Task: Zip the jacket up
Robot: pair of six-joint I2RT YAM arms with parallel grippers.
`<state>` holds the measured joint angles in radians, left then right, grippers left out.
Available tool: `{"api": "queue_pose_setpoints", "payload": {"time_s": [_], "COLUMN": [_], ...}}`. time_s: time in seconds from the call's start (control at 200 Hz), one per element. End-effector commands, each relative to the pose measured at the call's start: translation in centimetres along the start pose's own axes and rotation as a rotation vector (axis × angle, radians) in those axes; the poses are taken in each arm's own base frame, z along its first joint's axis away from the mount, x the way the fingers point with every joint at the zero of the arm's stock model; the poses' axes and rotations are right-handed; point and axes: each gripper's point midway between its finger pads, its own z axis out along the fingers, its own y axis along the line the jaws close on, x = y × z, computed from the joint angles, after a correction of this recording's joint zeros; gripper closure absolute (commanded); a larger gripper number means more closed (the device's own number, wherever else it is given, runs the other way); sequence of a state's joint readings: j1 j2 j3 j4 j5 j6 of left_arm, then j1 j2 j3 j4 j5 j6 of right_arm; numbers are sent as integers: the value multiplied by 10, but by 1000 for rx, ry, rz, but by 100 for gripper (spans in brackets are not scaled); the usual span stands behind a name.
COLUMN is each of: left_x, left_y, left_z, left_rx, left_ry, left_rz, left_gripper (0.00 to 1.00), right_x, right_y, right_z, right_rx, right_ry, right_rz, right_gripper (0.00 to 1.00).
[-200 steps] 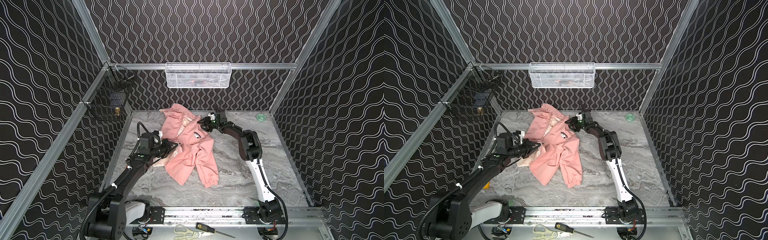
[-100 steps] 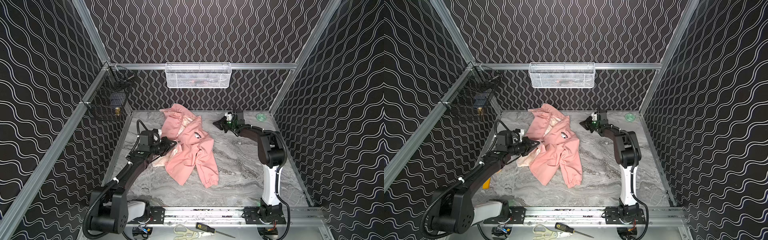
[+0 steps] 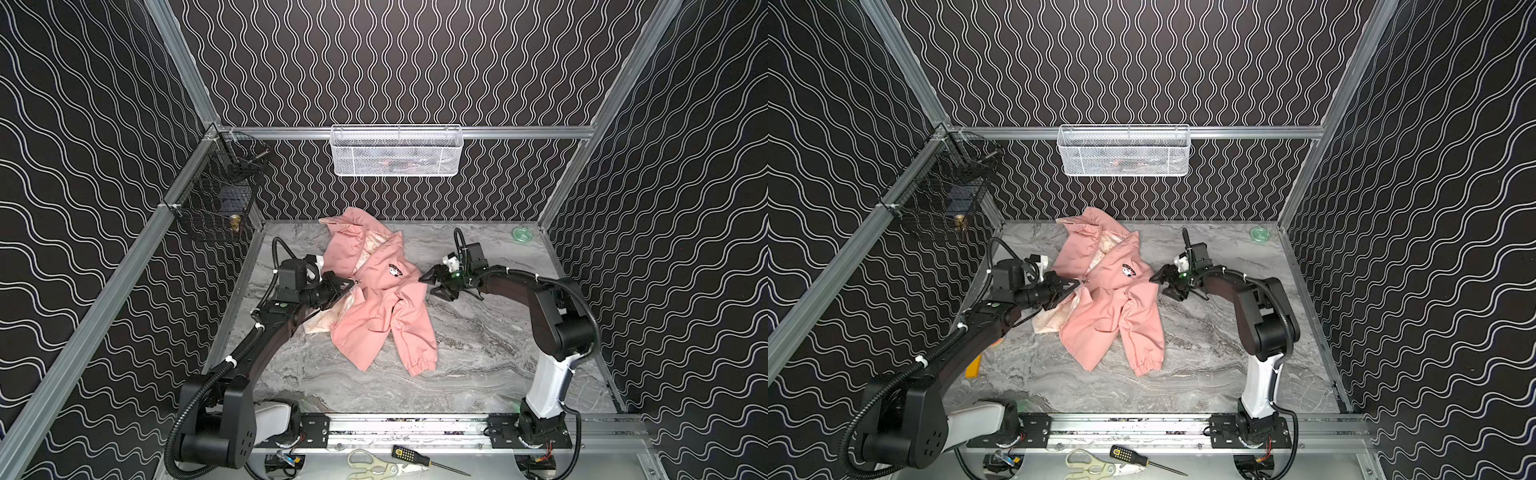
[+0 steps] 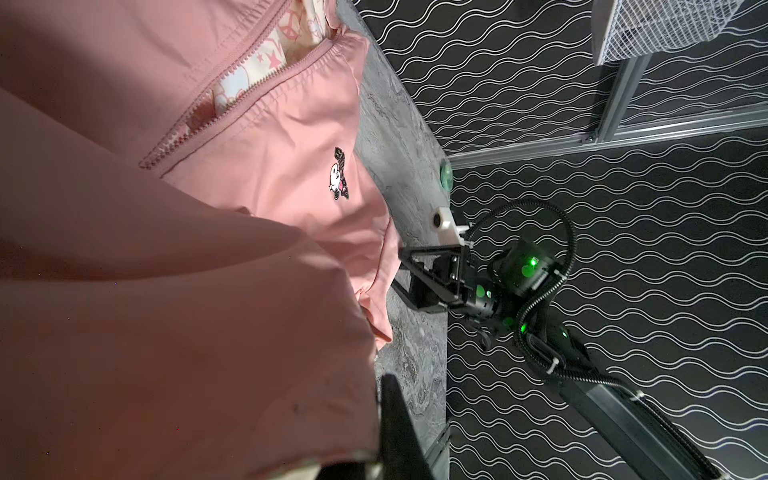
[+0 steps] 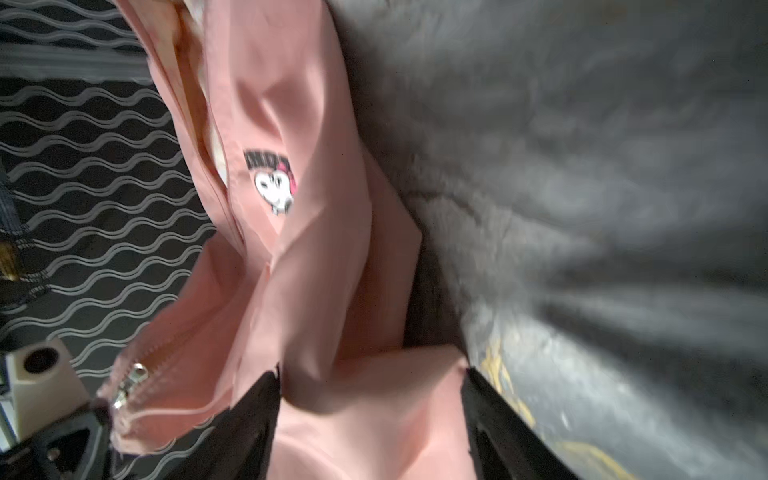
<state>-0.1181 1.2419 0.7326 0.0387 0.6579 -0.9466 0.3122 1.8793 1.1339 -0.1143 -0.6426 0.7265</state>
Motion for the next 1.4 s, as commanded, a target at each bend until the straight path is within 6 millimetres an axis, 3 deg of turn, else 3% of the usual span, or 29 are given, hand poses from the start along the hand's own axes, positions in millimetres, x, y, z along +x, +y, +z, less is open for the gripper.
{"api": "queue_pose_setpoints", "payload": {"time_s": [0.0,0.075,0.155,0.365,0.535,0.621,0.806,0.841,0.946,1.011,1.121,1.186,1.231,1.301,1.396], "left_x": [-7,-8,-9,-11,-13,-13,-16,-17,-19,-20,-24,-27,-29,-32,-36], "left_y": [-13,-16,-17,-20,-23,-25,-33,-34,-36,-36,-33,-30,-27,-22,-16], "left_z": [-2,-3,-3,-2,-3,-4,-8,-9,-12,-13,-15,-16,-15,-15,-12], "left_rx": [35,38,42,63,70,73,72,71,64,53,33,27,23,15,8], "left_ry": [-17,-15,-17,-24,-32,-35,-43,-45,-57,-62,-77,-87,-92,-100,-99], "left_rz": [32,30,28,25,34,36,51,52,58,63,60,50,42,32,23], "left_gripper": [100,100,100,100,100,100,100,100,100,100,100,100,100,100,100], "right_x": [24,38,67,151,172,173,175,179,187,199,215,218,217,210,195], "right_y": [-9,-10,-20,-27,-41,-36,8,16,71,91,135,147,151,155,157], "right_z": [-17,-32,-38,-21,-12,-3,34,43,69,92,112,114,109,93,62], "right_rx": [45,59,87,172,187,172,89,81,-8,-21,-78,-114,-132,-148,-174], "right_ry": [19,14,64,252,265,280,345,366,408,457,524,546,543,519,472], "right_rz": [-37,-56,-65,-159,-120,-126,-194,-207,-292,-349,-457,-480,-494,-527,-543], "right_gripper": [22,18,16,18,24,36,64,66,70,71,71,66,57,36,24]}}
